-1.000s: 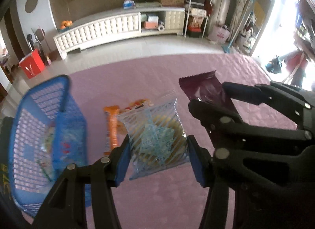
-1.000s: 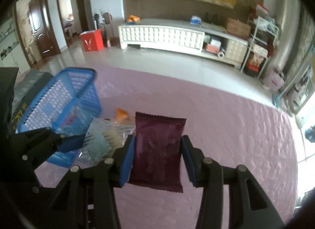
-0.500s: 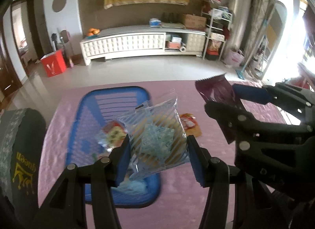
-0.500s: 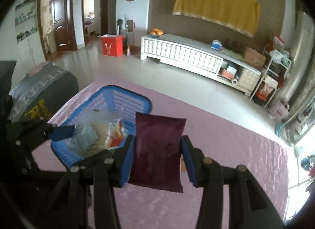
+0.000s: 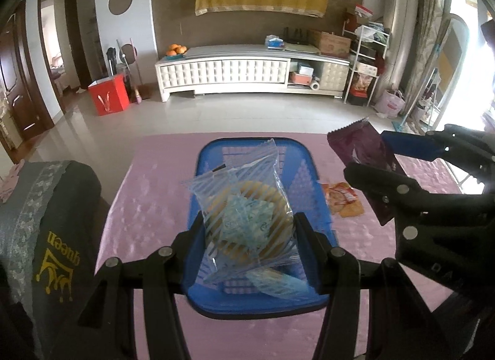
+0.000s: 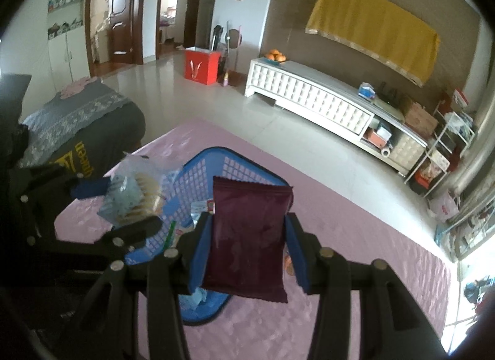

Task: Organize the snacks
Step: 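Carry the biscuit bag and maroon packet over the basket with both grippers, then open the right gripper to drop the maroon packet while the left releases the biscuit bag, then move both grippers from the basket toward the remaining snacks on the table, then grasp the orange stick snack bar with the left gripper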

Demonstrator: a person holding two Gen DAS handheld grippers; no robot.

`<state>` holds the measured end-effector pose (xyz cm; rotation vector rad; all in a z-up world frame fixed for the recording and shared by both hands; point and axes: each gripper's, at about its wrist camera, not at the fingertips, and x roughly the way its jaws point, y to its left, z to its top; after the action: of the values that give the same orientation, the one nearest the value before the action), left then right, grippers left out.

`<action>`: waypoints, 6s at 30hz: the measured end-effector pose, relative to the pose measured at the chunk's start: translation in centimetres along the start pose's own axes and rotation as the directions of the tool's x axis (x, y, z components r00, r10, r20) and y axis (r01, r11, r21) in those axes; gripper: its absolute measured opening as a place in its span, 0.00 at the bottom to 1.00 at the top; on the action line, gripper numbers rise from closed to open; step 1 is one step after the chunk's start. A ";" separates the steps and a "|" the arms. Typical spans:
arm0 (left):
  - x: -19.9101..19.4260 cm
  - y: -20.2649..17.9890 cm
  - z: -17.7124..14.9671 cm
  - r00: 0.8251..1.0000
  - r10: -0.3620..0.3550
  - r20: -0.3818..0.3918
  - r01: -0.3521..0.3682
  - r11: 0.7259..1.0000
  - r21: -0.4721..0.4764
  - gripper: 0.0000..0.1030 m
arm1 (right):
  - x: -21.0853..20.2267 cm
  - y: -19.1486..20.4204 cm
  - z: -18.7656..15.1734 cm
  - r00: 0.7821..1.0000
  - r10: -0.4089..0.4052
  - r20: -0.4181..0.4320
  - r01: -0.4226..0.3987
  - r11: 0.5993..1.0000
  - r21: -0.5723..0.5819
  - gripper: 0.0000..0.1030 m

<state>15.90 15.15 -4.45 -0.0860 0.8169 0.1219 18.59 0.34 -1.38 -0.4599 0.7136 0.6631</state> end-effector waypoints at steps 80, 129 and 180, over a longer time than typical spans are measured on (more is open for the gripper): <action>2.0 2.3 -2.9 0.996 -0.073 -0.054 0.076 0.995 0.062 0.67 | 1.7 3.1 -3.5 0.983 -0.113 -0.143 0.108 0.993 -0.043 0.97; 9.7 -22.6 -2.0 0.995 -0.043 -0.094 0.066 0.964 0.258 0.56 | 3.1 -16.7 -16.1 0.990 0.031 -0.140 0.014 0.951 0.309 0.70; 19.5 -17.7 -2.8 0.965 -0.207 -0.160 0.210 0.978 0.007 0.00 | 13.5 -16.3 -13.0 0.971 0.160 -0.177 -0.094 0.938 0.334 0.54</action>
<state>29.61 -1.23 -20.13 -0.1599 0.9627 -0.0951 31.76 -13.47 -17.22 -0.1782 1.0336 0.6107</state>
